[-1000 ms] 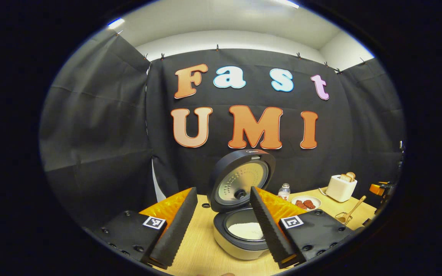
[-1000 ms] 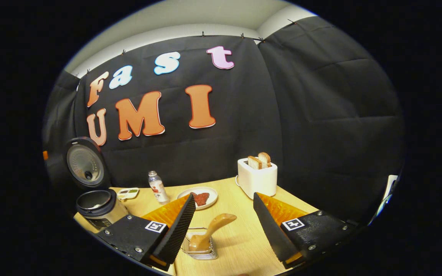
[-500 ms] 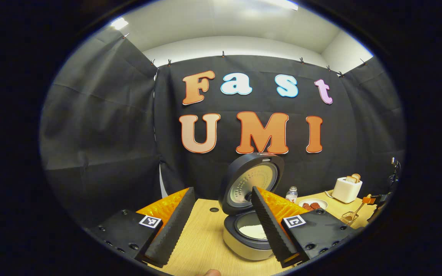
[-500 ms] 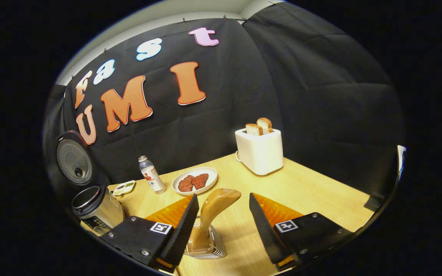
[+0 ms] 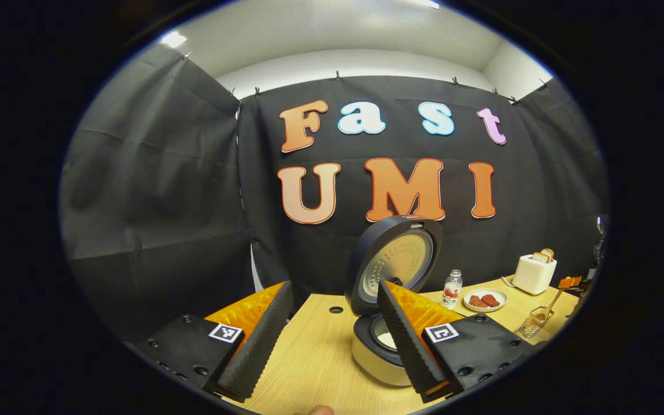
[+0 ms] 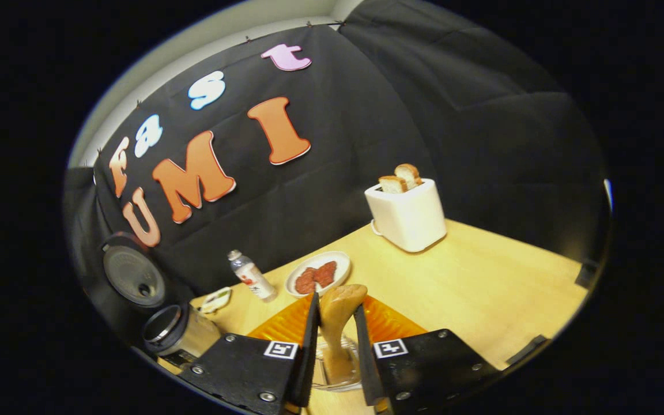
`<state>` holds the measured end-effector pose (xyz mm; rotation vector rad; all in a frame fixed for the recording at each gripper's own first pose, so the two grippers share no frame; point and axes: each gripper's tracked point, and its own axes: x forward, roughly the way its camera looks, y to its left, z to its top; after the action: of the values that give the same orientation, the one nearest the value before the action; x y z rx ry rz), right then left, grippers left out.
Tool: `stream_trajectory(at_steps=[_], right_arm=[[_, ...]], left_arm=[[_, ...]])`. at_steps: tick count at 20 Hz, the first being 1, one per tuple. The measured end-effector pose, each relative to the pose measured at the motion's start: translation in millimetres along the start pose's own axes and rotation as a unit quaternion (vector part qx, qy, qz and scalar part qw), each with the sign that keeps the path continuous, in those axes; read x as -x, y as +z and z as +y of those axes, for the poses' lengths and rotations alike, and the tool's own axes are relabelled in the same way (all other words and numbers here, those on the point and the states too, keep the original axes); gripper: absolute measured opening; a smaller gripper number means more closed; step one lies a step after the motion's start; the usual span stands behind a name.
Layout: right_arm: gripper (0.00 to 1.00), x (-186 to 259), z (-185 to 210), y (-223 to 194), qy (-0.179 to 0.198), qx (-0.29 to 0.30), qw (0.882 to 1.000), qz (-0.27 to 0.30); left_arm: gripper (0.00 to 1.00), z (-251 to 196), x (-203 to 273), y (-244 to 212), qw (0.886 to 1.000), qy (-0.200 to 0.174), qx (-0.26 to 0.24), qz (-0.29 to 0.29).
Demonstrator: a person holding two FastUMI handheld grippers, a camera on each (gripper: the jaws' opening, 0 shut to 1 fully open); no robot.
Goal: Close the left gripper, press the button to open the rice cooker; take a wooden spoon from the chopstick holder with the right hand, scoop a spoonful of rice and pour it into the rice cooker, then put the wooden spoon back into the chopstick holder.
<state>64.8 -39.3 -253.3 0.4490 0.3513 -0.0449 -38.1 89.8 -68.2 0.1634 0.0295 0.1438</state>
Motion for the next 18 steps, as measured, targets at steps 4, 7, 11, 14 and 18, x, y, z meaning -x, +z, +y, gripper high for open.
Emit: stream_trajectory(at_steps=[4, 7, 11, 14, 18], right_arm=[[0.11, -1, 13, -6, 0.011, 0.023, 1.000, -0.005], [0.03, 5, 22, 7, 0.023, 0.001, 1.000, -0.019], [0.02, 18, 34, 33, 0.010, 0.021, 0.999, -0.045], [0.02, 50, 57, 57, 0.012, 0.046, 0.996, -0.079], [0.07, 82, 92, 72, 0.019, 0.070, 0.993, -0.097]], left_arm=[[0.99, 1, 2, 1, 1.000, 0.000, 0.000, -0.004], [0.99, 4, 3, 1, 1.000, -0.002, -0.002, -0.006], [0.99, 11, 7, 0, 1.000, -0.003, 0.004, -0.007], [0.98, 22, 10, 0, 1.000, 0.003, 0.001, -0.012], [0.98, 27, 15, -3, 1.000, -0.004, 0.006, -0.012]])
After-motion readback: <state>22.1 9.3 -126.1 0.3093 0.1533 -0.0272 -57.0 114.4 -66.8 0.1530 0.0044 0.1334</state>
